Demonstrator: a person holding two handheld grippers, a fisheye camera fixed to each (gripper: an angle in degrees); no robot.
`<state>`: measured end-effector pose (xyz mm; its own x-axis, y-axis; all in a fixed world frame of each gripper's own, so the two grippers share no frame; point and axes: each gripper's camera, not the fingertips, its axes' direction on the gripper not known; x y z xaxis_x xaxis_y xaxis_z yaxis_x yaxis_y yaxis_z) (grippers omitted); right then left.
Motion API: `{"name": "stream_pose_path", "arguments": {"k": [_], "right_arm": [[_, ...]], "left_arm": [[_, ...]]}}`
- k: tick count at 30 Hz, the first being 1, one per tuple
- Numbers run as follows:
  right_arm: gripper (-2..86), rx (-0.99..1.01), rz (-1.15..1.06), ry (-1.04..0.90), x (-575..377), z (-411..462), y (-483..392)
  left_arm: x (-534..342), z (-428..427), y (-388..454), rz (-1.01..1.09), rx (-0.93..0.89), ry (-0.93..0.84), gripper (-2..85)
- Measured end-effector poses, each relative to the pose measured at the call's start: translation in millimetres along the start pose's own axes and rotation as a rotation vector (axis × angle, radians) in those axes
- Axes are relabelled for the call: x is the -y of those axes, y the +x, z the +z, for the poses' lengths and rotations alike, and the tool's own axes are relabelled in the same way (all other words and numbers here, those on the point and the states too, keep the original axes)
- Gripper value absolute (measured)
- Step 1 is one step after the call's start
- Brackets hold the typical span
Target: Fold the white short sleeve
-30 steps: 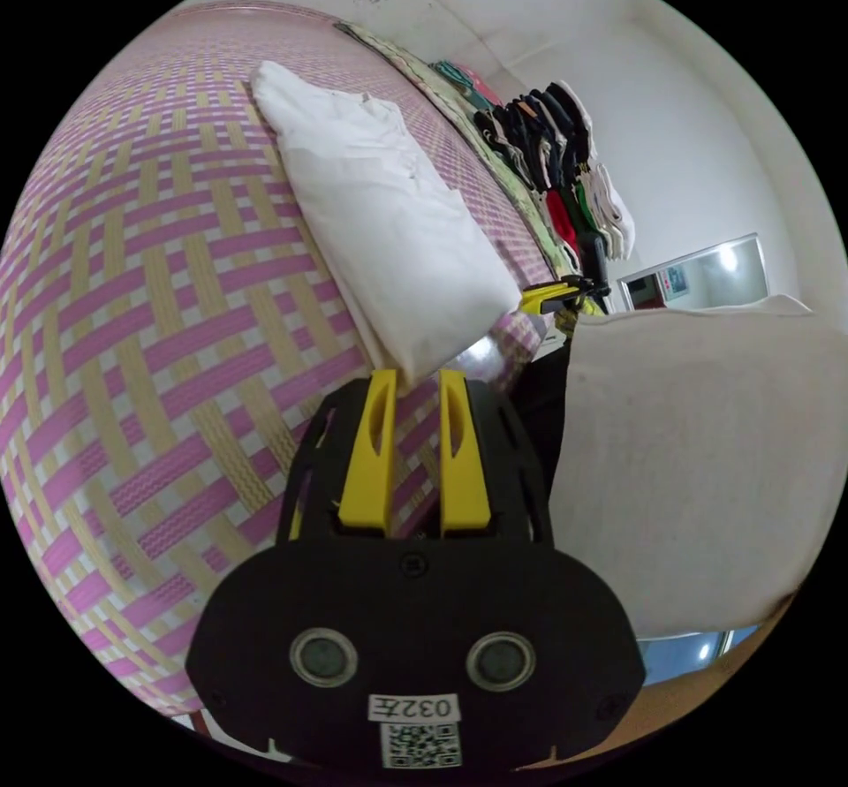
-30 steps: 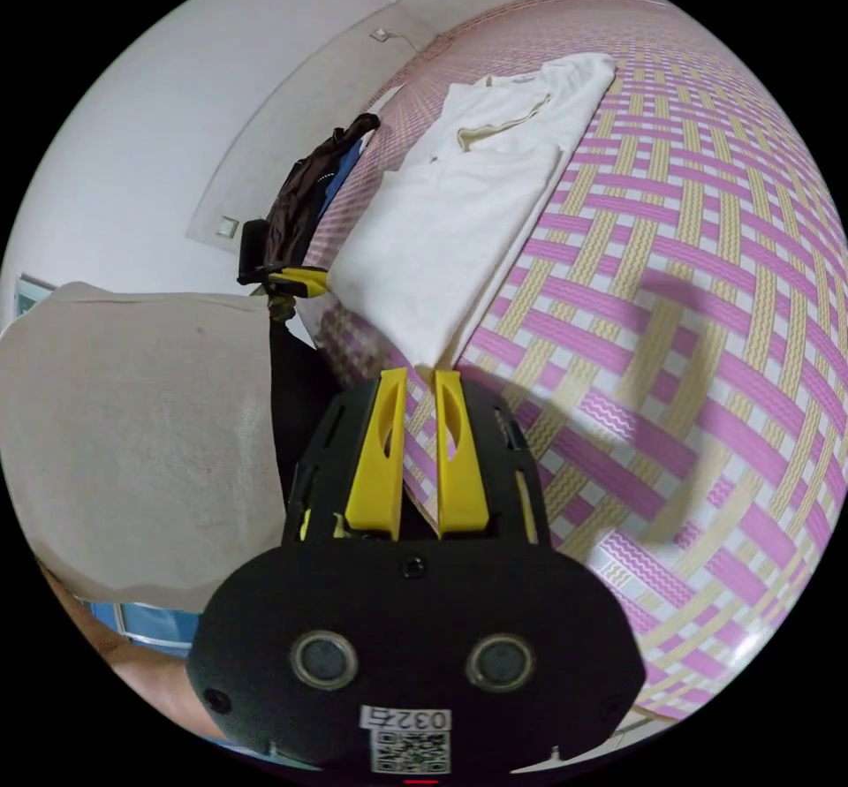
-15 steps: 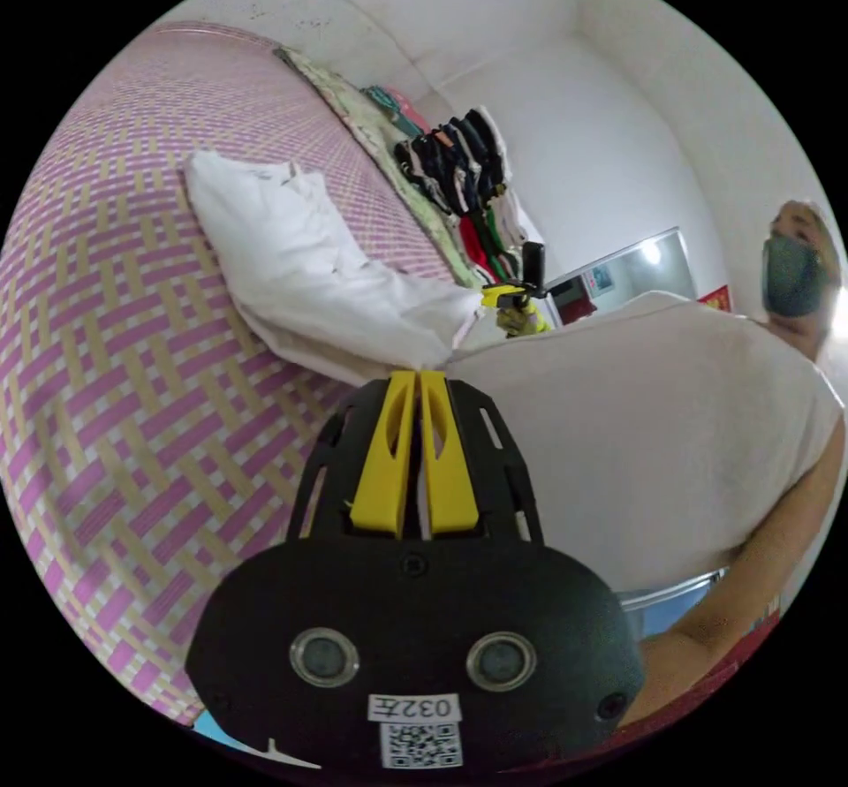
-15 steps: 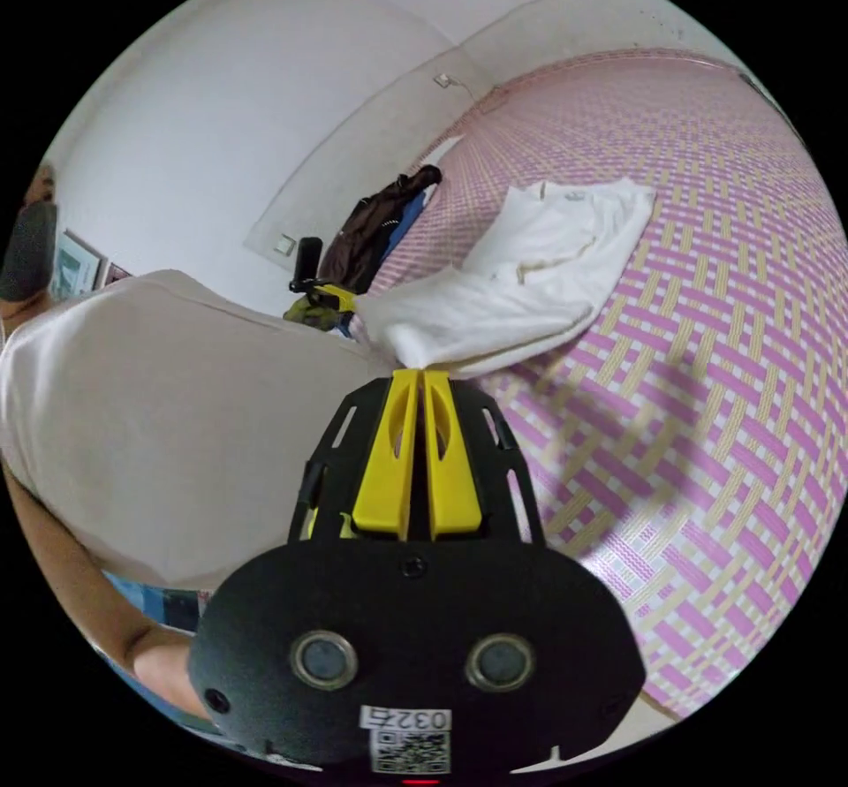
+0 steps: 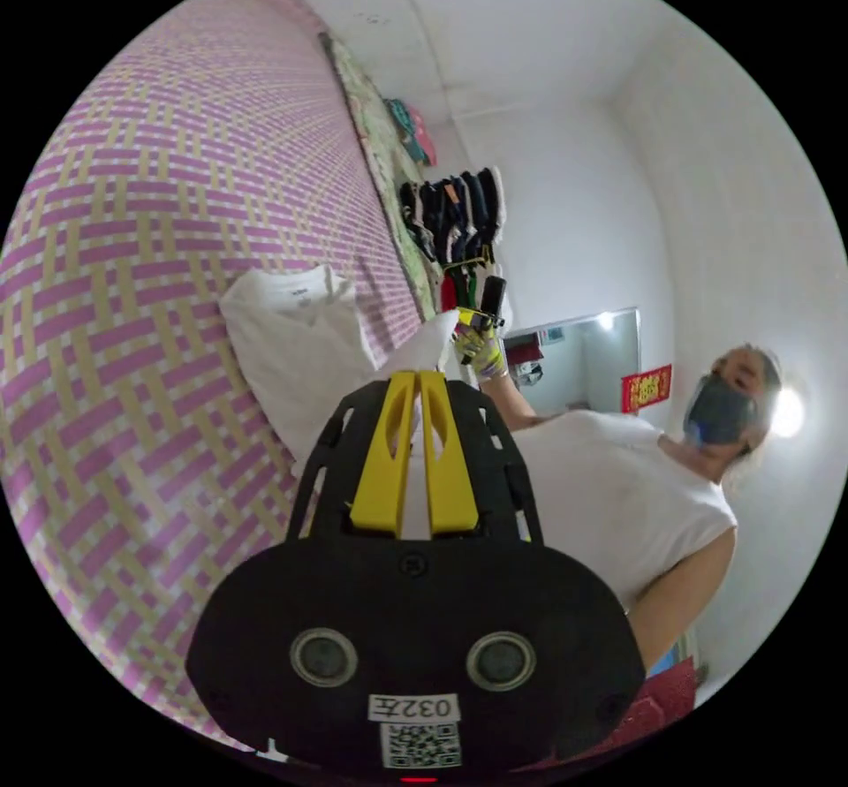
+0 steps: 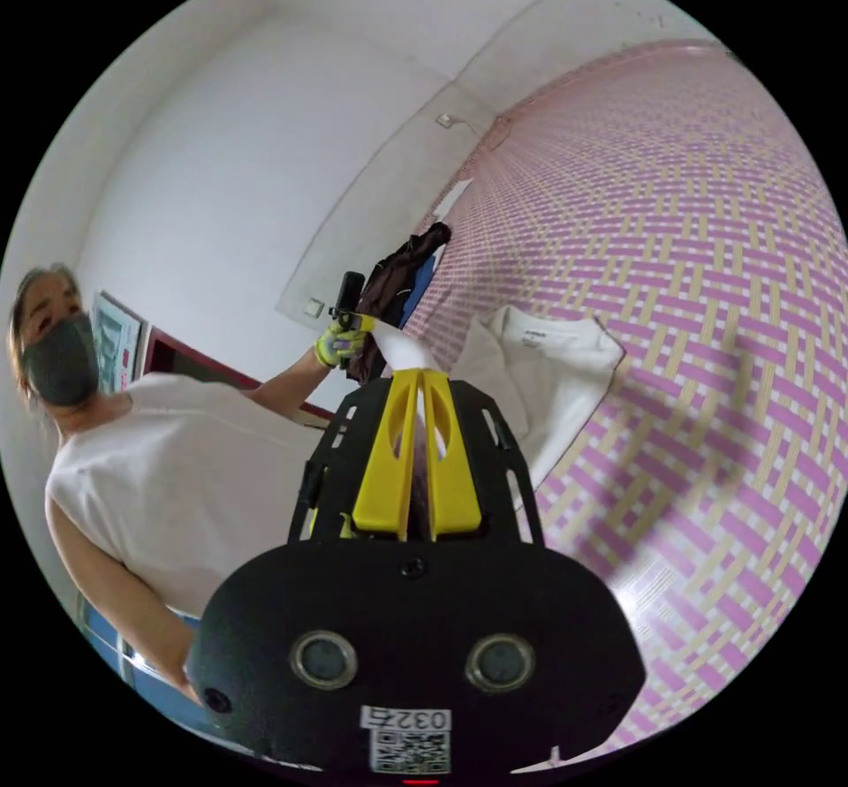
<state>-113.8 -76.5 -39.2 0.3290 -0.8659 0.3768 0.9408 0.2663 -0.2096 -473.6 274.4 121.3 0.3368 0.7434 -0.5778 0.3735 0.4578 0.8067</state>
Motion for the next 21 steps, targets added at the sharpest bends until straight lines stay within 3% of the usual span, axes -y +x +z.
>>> {"name": "stream_pose_path", "arguments": {"k": [8,16,21], "right_arm": [[-1.0,0.140,0.396,-0.047,55,37,204],[-1.0,0.348,0.337,0.077,40,8,204],[-1.0,0.265,0.541,0.152,28,14,276]], "left_arm": [[63,-6,-185,-0.325,-0.130,0.066,-1.1],[83,0,-182,-0.194,-0.322,0.045,-0.9],[117,25,-263,-0.381,-0.241,0.090,-1.0]]}}
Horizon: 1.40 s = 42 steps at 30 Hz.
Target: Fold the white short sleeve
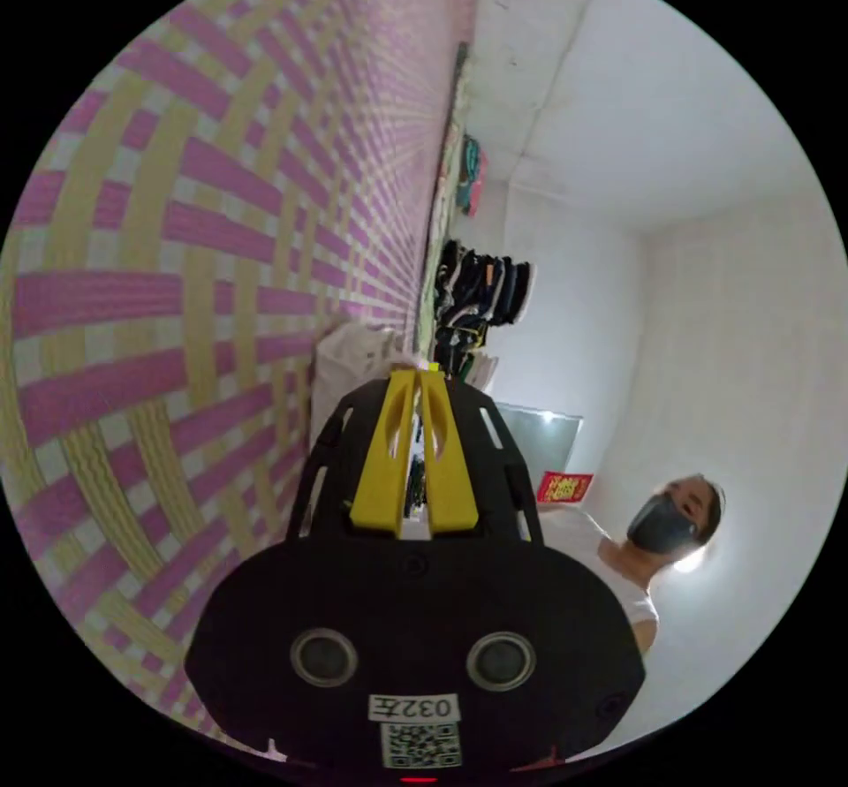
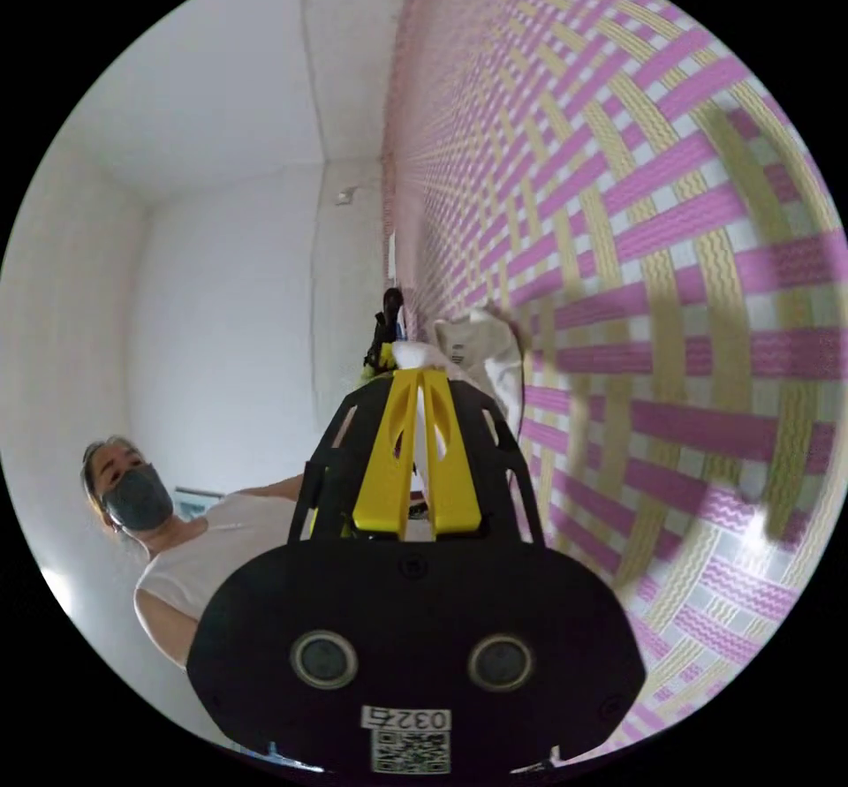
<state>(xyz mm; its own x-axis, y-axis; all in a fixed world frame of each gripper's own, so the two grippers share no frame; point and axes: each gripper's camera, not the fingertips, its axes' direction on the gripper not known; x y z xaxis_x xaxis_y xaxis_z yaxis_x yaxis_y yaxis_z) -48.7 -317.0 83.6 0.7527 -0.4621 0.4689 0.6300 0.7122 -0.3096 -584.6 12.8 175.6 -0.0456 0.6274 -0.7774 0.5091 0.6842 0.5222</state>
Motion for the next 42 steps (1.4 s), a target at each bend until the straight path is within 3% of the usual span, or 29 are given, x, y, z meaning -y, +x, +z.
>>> {"name": "stream_pose_path", "arguments": {"k": [6,11,16,20,24,29,32,37,42], "right_arm": [[-0.9,0.036,-0.008,0.016,10,4,-3],[-0.2,-0.107,0.051,0.107,20,7,17],[4.0,-0.146,0.046,0.224,10,14,17],[0.1,-0.348,-0.131,0.299,-25,31,-46],[-0.9,-0.406,-0.244,0.086,2,115,-73],[-1.0,-0.602,-0.256,-0.062,44,194,-80],[-0.9,-0.583,-0.207,-0.049,51,200,-77],[0.7,-0.562,-0.248,0.037,6,187,-115],[6.8,-0.524,-0.186,0.143,-110,144,-121]], "left_arm": [[8,12,-2,0.022,-0.079,-0.003,-0.7],[17,8,-16,-0.048,0.097,0.087,2.1],[-20,4,13,0.059,0.101,0.203,0.6],[-75,57,76,0.279,0.223,0.080,-0.9],[-109,147,93,0.328,0.263,-0.156,-0.9],[-161,181,110,0.381,0.474,-0.201,-0.9],[-189,186,102,0.322,0.648,-0.214,-0.9],[-227,173,124,0.330,0.616,-0.066,-1.0],[-247,167,156,0.381,0.593,0.088,-1.2]]}}
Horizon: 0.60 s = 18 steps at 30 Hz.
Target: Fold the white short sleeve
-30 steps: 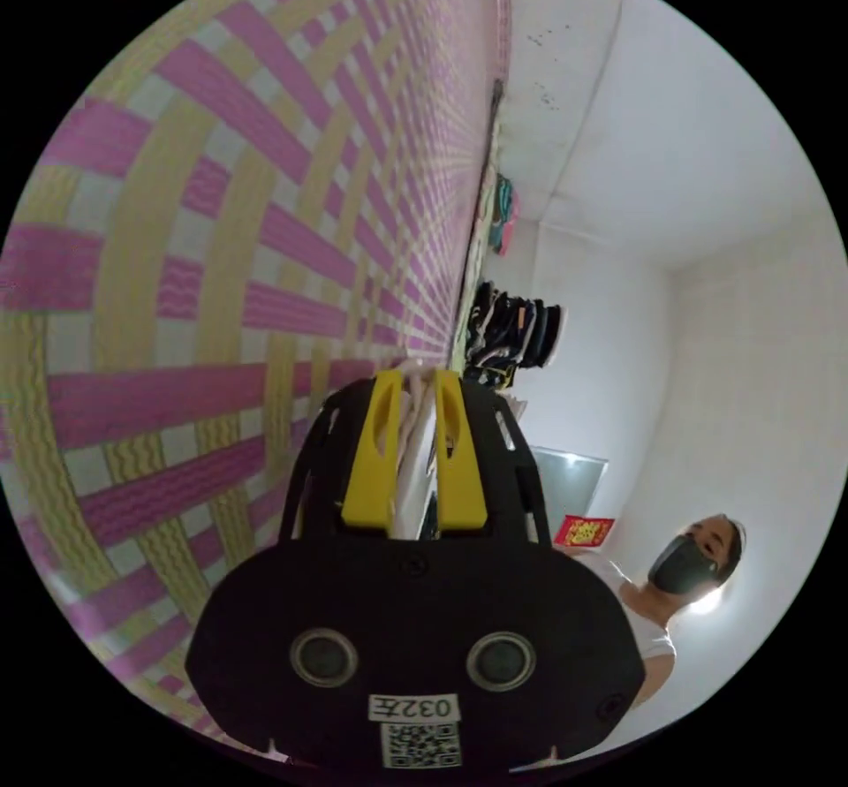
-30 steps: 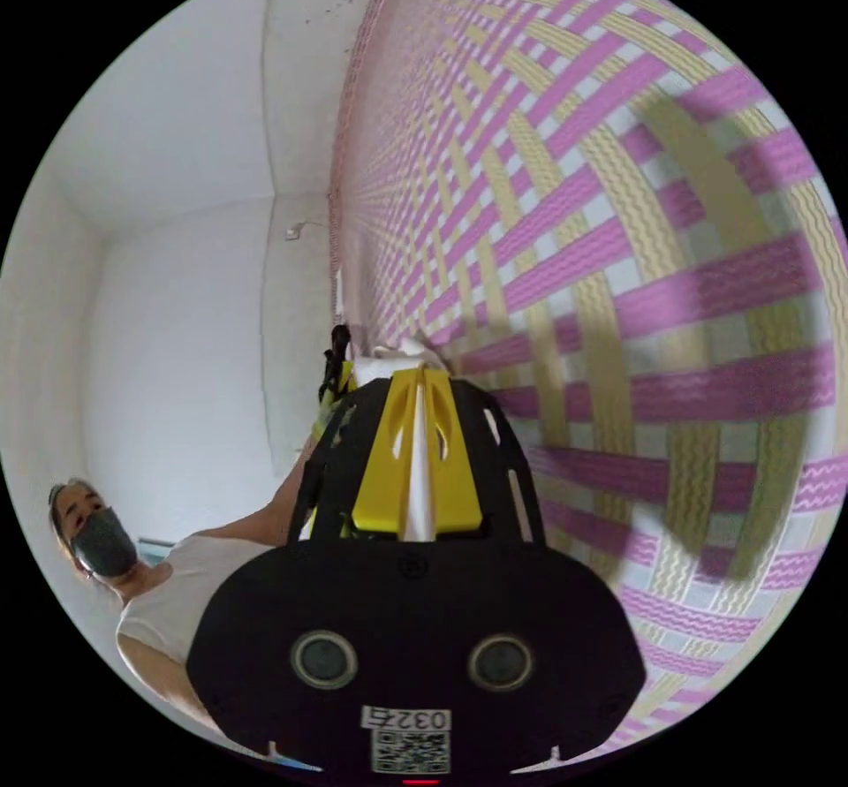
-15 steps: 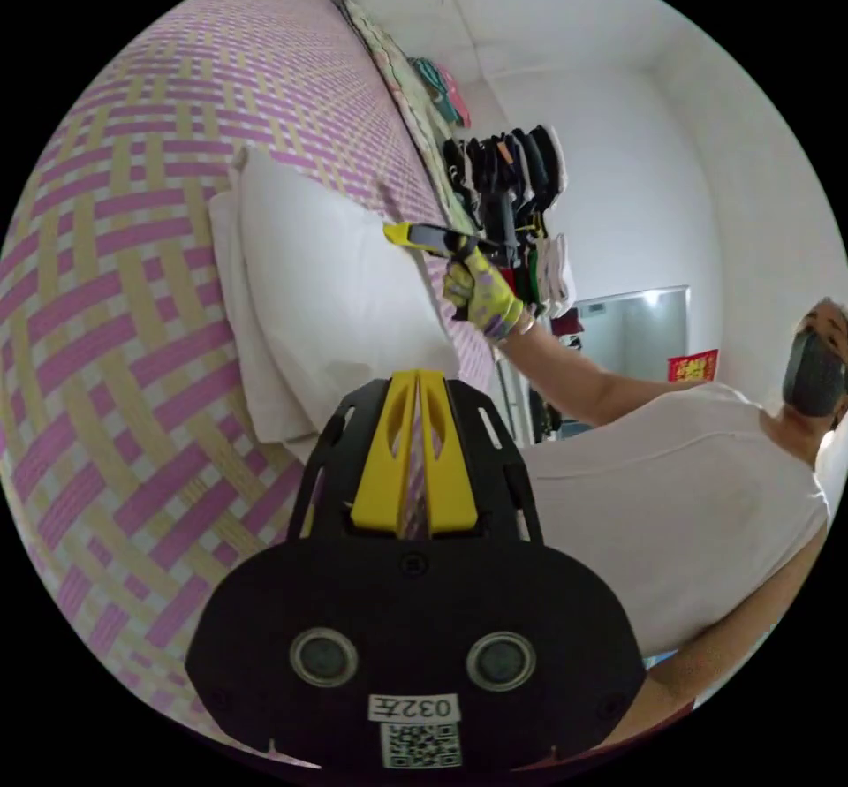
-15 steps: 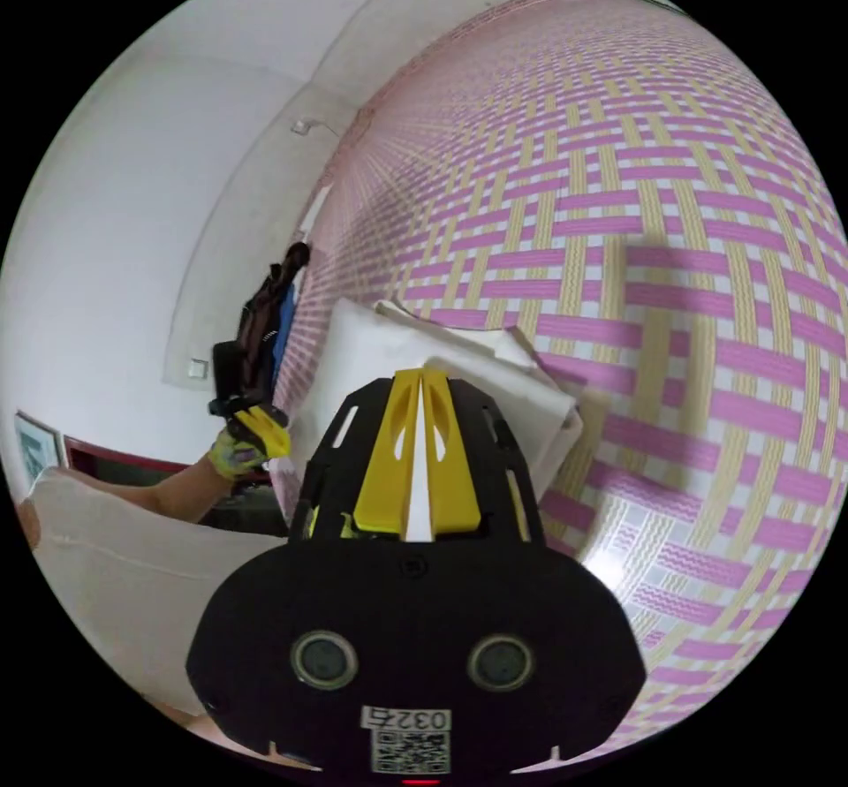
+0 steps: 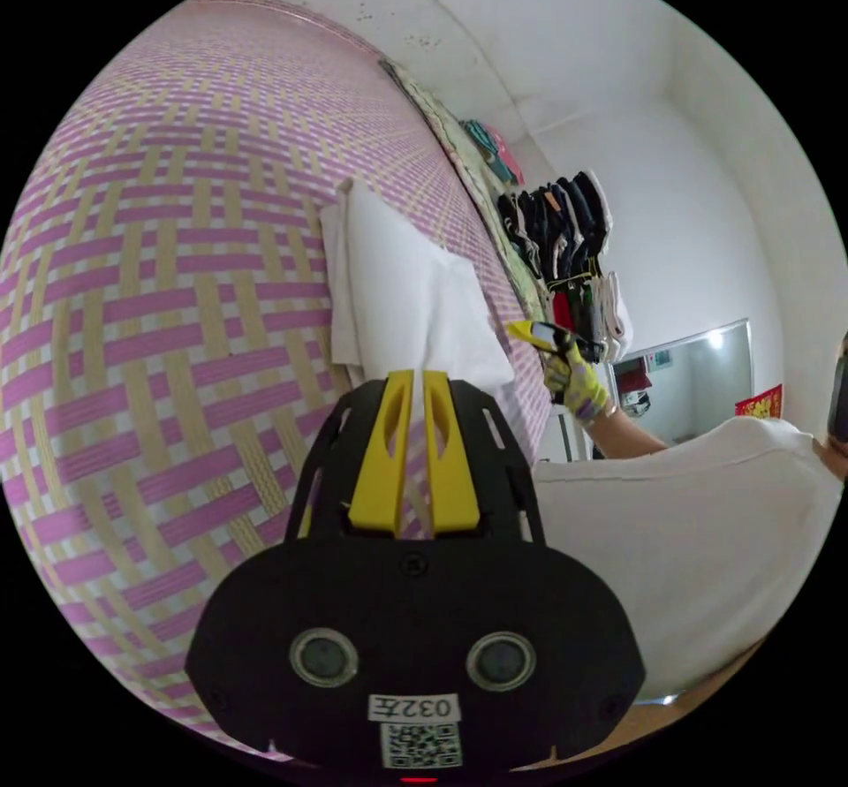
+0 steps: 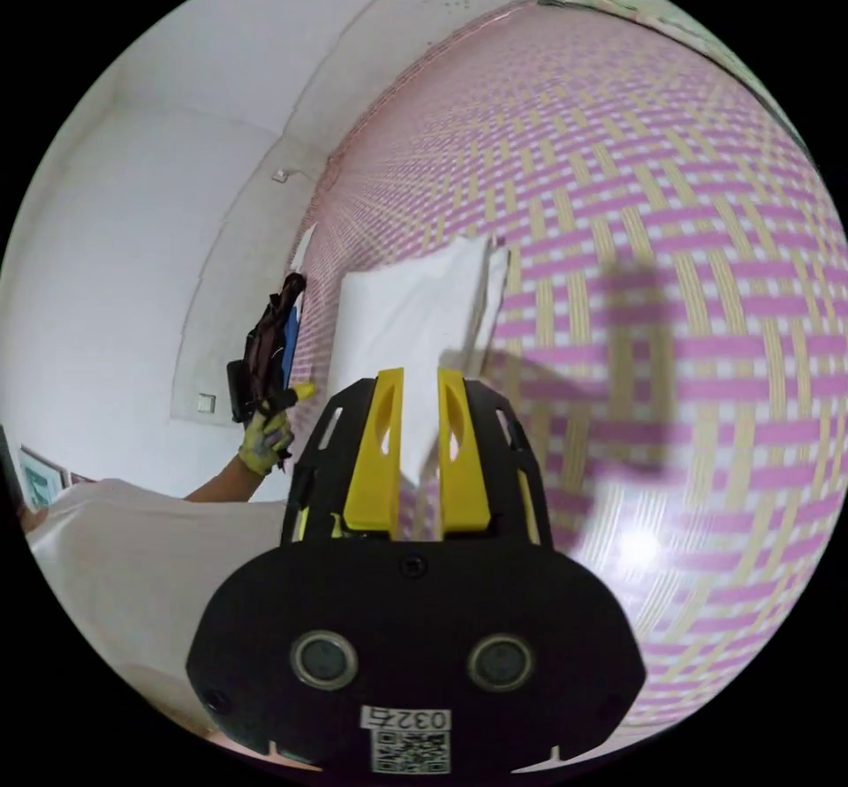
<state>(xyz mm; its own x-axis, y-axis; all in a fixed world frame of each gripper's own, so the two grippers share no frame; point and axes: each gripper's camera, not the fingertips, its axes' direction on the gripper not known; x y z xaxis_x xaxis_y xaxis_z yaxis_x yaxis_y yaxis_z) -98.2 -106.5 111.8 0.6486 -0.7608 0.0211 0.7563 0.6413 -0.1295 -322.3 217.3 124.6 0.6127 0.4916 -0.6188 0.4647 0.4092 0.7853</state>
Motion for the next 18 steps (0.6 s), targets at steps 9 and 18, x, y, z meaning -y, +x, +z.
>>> {"name": "stream_pose_path", "arguments": {"k": [9,18], "right_arm": [[1.5,0.081,-0.018,-0.143,-72,30,-19],[0.6,0.084,0.086,-0.369,-118,6,-11]], "left_arm": [[10,29,15,-0.096,0.121,-0.132,-0.8],[-64,57,52,-0.109,-0.064,-0.482,-0.9]]}}
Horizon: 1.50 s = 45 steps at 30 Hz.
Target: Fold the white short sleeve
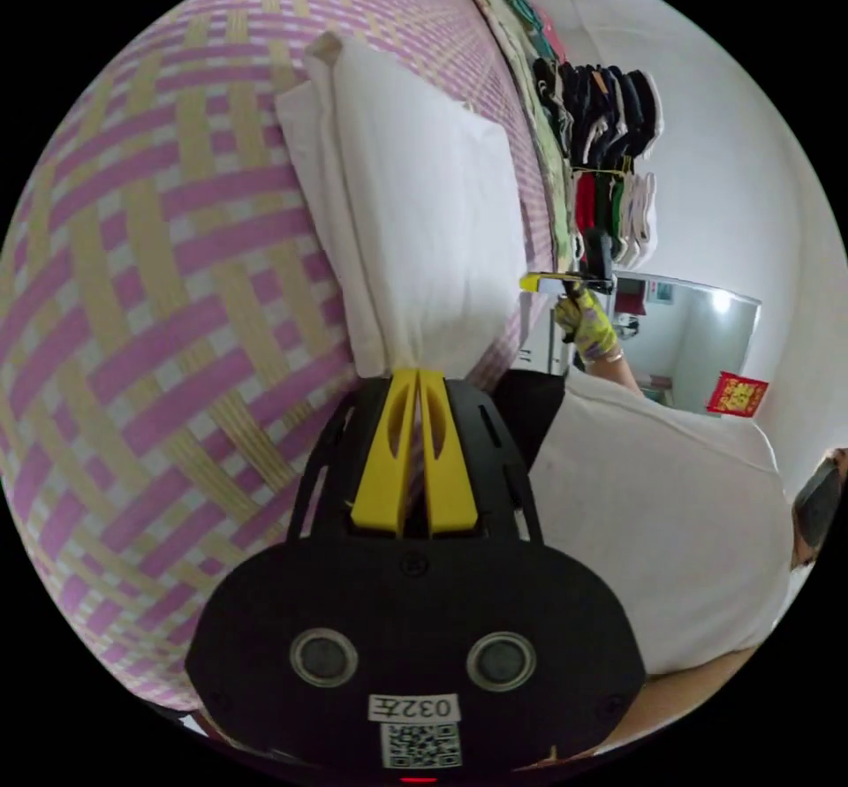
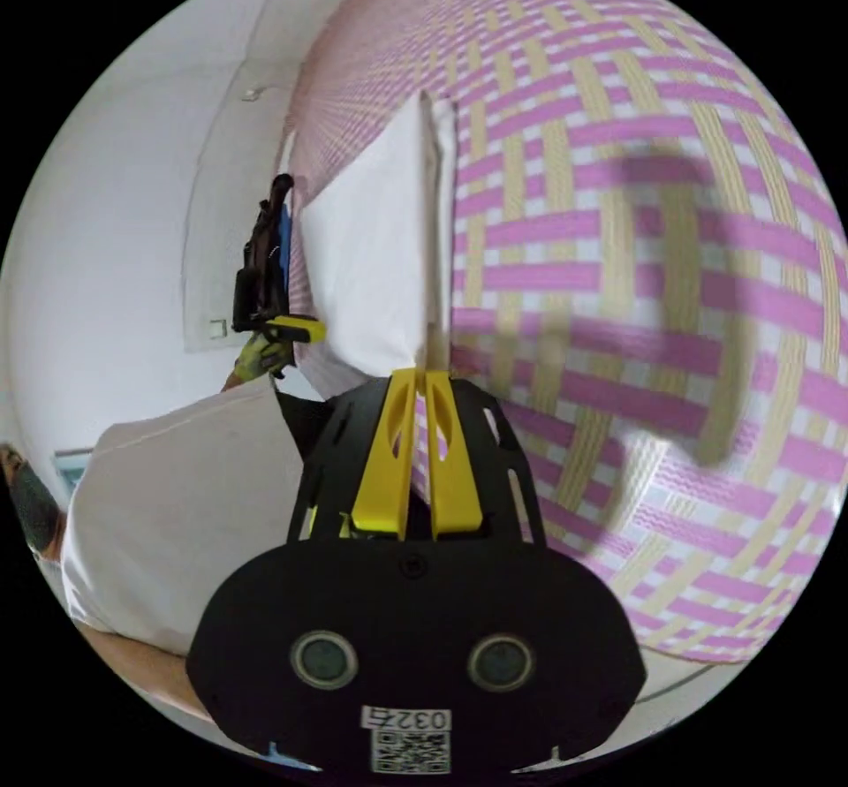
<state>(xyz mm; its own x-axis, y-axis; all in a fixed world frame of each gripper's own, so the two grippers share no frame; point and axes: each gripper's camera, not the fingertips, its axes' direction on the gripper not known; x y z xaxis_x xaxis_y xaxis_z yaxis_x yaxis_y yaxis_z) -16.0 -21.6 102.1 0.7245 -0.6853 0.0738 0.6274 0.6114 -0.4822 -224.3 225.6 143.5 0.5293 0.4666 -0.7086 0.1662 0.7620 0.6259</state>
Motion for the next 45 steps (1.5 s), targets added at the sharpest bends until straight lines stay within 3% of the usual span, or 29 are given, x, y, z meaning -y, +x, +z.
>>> {"name": "stream_pose_path", "arguments": {"k": [3,7,9,12,17,21,26,30,36,45], "right_arm": [[4.4,-0.069,0.040,0.102,-26,-16,-11],[2.7,-0.256,-0.059,0.325,-57,-45,-67],[0.1,-0.135,-0.152,0.366,-61,-43,-75],[-0.8,0.079,-0.227,0.274,-52,-17,-71],[-0.9,0.041,-0.179,0.170,-48,16,-62],[-0.7,0.067,-0.118,0.165,-60,9,-52],[4.2,0.120,-0.091,0.338,-123,-52,-49],[7.9,0.129,0.054,0.392,-174,-81,-13],[10.4,0.230,0.084,0.334,-174,-79,-5],[7.8,0.266,0.074,0.289,-162,-79,-34]], "left_arm": [[-23,-17,14,0.032,-0.089,0.110,-0.9],[-24,-59,26,0.056,-0.119,0.311,-0.9],[-2,-79,24,0.044,-0.095,0.375,-0.9],[24,-97,10,0.001,-0.062,0.431,-0.9],[23,-110,-36,-0.165,-0.137,0.475,-0.9],[12,-116,-37,-0.140,-0.178,0.494,-0.8],[-32,-149,-28,-0.175,-0.212,0.660,0.4],[-36,-163,-17,-0.226,-0.075,0.565,5.9],[3,-168,25,-0.161,-0.048,0.469,10.9],[46,-157,76,-0.076,-0.118,0.348,6.2]]}}
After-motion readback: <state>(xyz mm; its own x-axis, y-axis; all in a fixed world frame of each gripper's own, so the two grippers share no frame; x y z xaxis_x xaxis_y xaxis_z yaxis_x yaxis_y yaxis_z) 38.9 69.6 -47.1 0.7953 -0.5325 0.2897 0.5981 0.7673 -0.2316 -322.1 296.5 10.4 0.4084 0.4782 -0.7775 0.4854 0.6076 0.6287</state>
